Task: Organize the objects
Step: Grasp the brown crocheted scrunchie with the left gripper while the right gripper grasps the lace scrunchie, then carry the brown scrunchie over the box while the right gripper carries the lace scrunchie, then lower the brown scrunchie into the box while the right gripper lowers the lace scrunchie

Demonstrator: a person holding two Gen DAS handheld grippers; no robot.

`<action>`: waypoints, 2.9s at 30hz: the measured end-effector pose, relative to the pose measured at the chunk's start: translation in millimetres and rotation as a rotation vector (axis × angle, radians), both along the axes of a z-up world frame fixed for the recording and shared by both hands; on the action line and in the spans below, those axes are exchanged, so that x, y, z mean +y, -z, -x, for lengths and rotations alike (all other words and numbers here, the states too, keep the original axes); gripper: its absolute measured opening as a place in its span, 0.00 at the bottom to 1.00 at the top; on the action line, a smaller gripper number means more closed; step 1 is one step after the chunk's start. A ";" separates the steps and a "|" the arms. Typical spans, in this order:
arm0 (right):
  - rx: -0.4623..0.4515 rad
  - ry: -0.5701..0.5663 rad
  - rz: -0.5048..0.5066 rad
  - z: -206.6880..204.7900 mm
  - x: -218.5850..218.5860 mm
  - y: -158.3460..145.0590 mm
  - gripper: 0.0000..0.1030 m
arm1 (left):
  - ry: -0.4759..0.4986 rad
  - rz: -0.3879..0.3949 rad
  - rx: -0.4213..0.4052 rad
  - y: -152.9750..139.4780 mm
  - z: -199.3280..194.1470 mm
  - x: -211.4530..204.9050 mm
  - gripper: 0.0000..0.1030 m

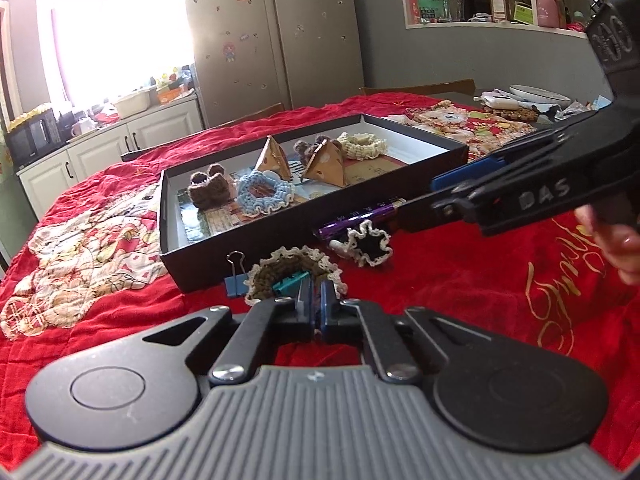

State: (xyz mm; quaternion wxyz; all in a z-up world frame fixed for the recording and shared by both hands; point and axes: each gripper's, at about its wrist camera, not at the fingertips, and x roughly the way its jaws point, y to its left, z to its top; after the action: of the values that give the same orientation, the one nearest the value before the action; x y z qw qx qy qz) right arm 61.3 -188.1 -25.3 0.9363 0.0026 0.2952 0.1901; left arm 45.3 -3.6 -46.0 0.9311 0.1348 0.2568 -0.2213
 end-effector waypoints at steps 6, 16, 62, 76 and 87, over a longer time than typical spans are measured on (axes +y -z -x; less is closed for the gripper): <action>0.021 -0.046 0.057 -16.5 24.3 14.6 0.48 | 0.020 -0.035 -0.014 4.1 2.8 -4.5 0.39; 0.049 -0.075 0.078 -30.3 35.1 26.9 0.15 | 0.042 -0.068 0.018 13.1 -12.9 -15.1 0.42; -0.145 0.029 -0.050 -19.7 -30.3 -57.2 0.10 | -0.030 0.132 -0.093 -74.8 -45.8 -3.4 0.10; -0.134 0.190 -0.033 -90.0 -46.2 -35.8 0.10 | -0.170 0.112 -0.067 -56.6 -118.3 -13.4 0.10; -0.099 0.236 -0.056 -124.8 -50.8 -6.0 0.10 | -0.203 0.094 -0.041 -31.4 -143.1 -17.7 0.10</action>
State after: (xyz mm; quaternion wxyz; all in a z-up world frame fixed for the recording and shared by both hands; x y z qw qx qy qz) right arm 186.2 -238.9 -19.3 0.9651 0.0539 0.2411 0.0868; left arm 188.4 -21.4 -14.6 0.9589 0.0689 0.2396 -0.1351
